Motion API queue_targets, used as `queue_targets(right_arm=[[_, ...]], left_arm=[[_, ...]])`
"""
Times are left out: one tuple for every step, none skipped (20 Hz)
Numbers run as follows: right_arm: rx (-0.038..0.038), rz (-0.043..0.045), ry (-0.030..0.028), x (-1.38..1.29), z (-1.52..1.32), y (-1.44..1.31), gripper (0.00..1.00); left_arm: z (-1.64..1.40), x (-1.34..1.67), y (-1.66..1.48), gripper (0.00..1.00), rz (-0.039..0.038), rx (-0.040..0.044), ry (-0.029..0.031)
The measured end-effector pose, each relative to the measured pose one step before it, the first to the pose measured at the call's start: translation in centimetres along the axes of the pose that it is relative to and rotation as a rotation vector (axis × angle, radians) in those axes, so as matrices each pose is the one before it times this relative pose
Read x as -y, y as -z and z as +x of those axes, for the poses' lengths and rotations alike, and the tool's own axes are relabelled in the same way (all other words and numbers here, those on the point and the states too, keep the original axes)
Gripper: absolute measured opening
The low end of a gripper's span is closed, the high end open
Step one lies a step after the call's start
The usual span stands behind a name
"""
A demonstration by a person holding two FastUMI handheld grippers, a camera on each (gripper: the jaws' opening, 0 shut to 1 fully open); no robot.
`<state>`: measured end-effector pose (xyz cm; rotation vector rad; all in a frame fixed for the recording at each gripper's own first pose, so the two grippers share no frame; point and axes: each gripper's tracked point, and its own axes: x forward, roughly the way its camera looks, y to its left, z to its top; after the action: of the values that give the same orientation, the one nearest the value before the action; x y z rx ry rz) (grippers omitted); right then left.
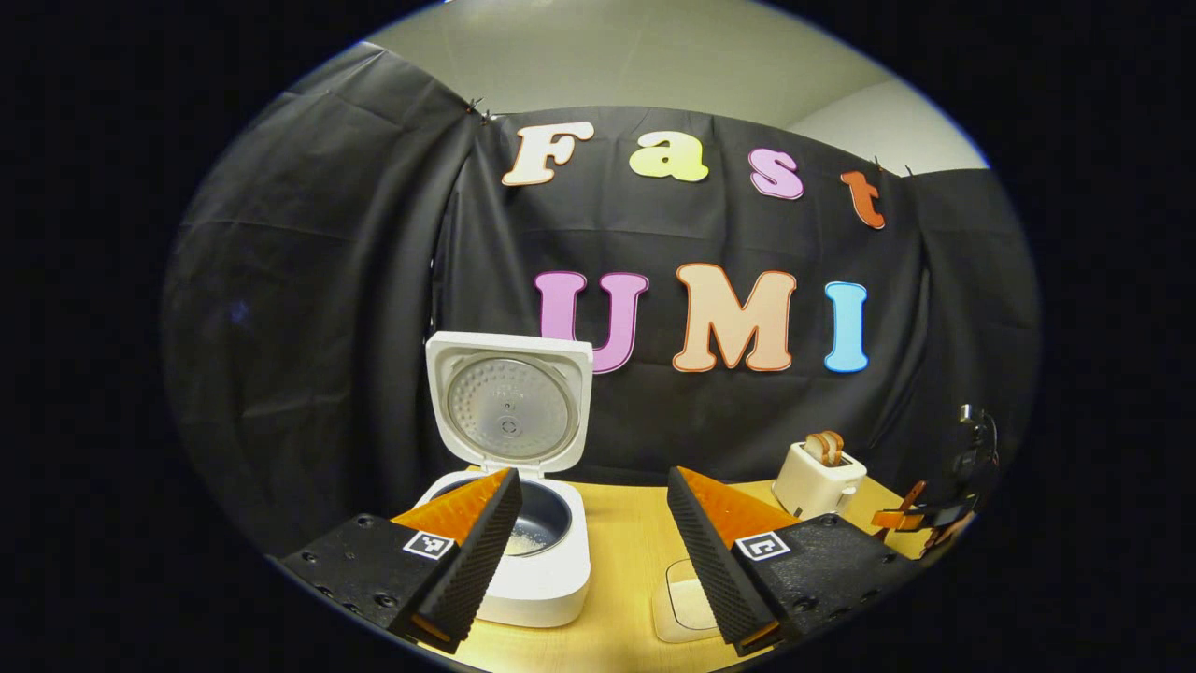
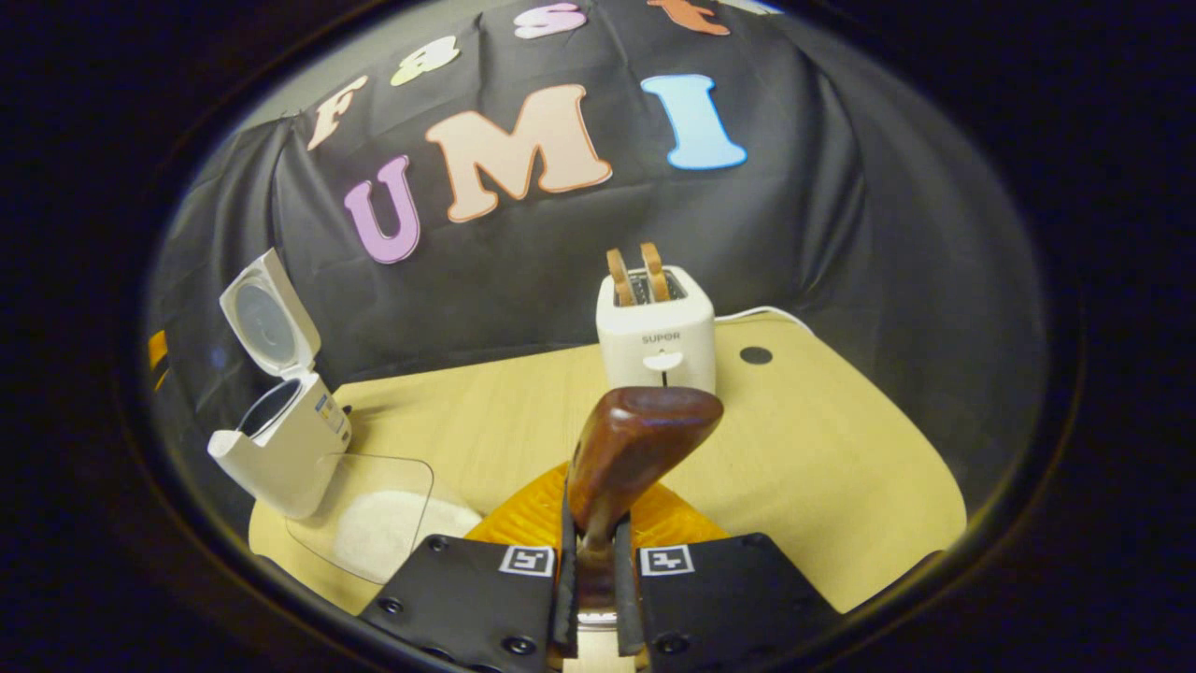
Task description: Close the left gripper, press the button to open the rice cooker; take a wooden spoon from the chopstick holder with the right hand, scoop a spoonful of rice and pour it into the rice cooker, then put the wooden spoon back into the chopstick holder.
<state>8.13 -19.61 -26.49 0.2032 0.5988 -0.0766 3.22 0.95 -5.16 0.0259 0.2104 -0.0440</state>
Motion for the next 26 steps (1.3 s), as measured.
queue_targets(right_arm=[[0.01551, -0.00665, 0.01563, -0.148, -0.593, -1.043, 0.20], [0.01655, -0.00567, 0.01077, -0.376, -0.470, -0.836, 0.19], [0.01978, -0.00147, 0.00583, -0.459, -0.575, -1.047, 0.19], [0.02022, 0.00121, 0.00239, -0.595, -0.498, -0.978, 0.19], [0.01811, 0.00376, 0.00220, -0.694, -0.427, -0.930, 0.19], [0.01651, 0.01024, -0.00384, -0.792, -0.359, -0.724, 0.20], [0.01452, 0.01432, -0.01260, -1.111, -0.229, -0.698, 0.20], [0.01136, 0.01614, -0.01794, -1.254, -0.134, -0.455, 0.20], [0.00460, 0.01741, -0.01796, -1.307, -0.100, -0.343, 0.20], [0.00227, 0.00980, -0.01724, -1.286, 0.032, 0.047, 0.20], [-0.00013, 0.00606, -0.01684, -1.301, 0.094, 0.064, 0.20], [-0.00467, -0.00080, -0.01522, -1.333, 0.181, 0.324, 0.20], [-0.00208, -0.00390, -0.01642, -1.293, 0.247, 0.301, 0.20], [-0.00805, -0.00632, -0.01529, -1.301, 0.226, 0.566, 0.19], [-0.01272, -0.00499, -0.01727, -1.249, 0.299, 0.680, 0.19], [-0.01316, -0.00405, -0.01648, -1.251, 0.355, 0.750, 0.19], [-0.01393, -0.00588, -0.01360, -1.074, 0.368, 0.672, 0.19], [-0.01280, -0.00909, -0.01075, -0.978, 0.354, 0.761, 0.19], [-0.01142, -0.01044, -0.00721, -0.857, 0.415, 0.698, 0.20], [-0.01026, -0.00989, -0.00554, -0.700, 0.474, 0.575, 0.20], [-0.00941, -0.00868, -0.00327, -0.661, 0.431, 0.595, 0.20], [-0.00787, -0.00872, 0.00002, -0.575, 0.427, 0.615, 0.20], [-0.00874, -0.01111, -0.00256, -0.525, 0.518, 0.590, 0.19], [-0.00764, -0.01510, -0.00468, -0.638, 0.510, 0.693, 0.19], [-0.01066, -0.01310, -0.00167, -0.505, 0.467, 0.601, 0.18], [-0.01312, -0.00990, 0.00094, -0.393, 0.503, 0.822, 0.18]], left_arm=[[0.318, -0.395, 0.106, 0.93, -0.00561, -0.00256, 0.01004], [0.308, -0.413, 0.009, 0.93, -0.00720, -0.00008, 0.00877], [0.298, -0.345, -0.108, 0.93, -0.00756, 0.00259, 0.00976], [0.175, -0.300, -0.126, 0.94, -0.00745, 0.00346, 0.00978], [0.182, -0.408, -0.015, 0.94, -0.00638, 0.00198, 0.00770], [0.280, -0.445, -0.114, 0.94, -0.00618, 0.00088, 0.00538], [0.192, -0.242, 0.110, 0.94, -0.00644, -0.00324, 0.00757], [0.122, -0.288, -0.003, 0.94, -0.00384, -0.00234, 0.00642], [0.001, -0.360, 0.029, 0.94, -0.00116, -0.00333, 0.00457], [-0.003, -0.395, -0.152, 0.94, 0.00159, 0.00036, 0.00315], [-0.103, -0.401, -0.040, 0.94, 0.00475, 0.00122, 0.00134], [-0.124, -0.495, -0.215, 0.94, 0.00542, 0.00242, -0.00164], [-0.139, -0.500, -0.035, 0.94, 0.00486, 0.00104, -0.00100], [-0.126, -0.512, -0.101, 0.94, 0.00132, 0.00027, -0.00209], [-0.089, -0.477, 0.032, 0.94, -0.00164, -0.00194, -0.00442], [-0.075, -0.393, -0.008, 0.94, -0.00383, -0.00061, -0.00197], [-0.082, -0.271, 0.144, 0.94, -0.00346, -0.00322, -0.00183], [-0.067, -0.288, 0.089, 0.94, -0.00152, -0.00374, 0.00018], [-0.242, -0.285, 0.087, 0.94, 0.00141, -0.00272, 0.00004], [-0.145, -0.298, 0.045, 0.94, 0.00223, -0.00039, 0.00016], [-0.139, -0.368, 0.036, 0.94, 0.00154, -0.00084, -0.00149], [-0.173, -0.423, -0.027, 0.94, -0.00067, -0.00047, -0.00217], [-0.205, -0.447, 0.091, 0.94, -0.00093, -0.00203, -0.00219], [-0.189, -0.418, 0.112, 0.91, -0.00112, -0.00338, -0.00303], [-0.117, -0.457, 0.189, 0.91, -0.00339, -0.00225, -0.00227], [-0.102, -0.369, 0.058, 0.94, -0.00671, -0.00199, -0.00116]])
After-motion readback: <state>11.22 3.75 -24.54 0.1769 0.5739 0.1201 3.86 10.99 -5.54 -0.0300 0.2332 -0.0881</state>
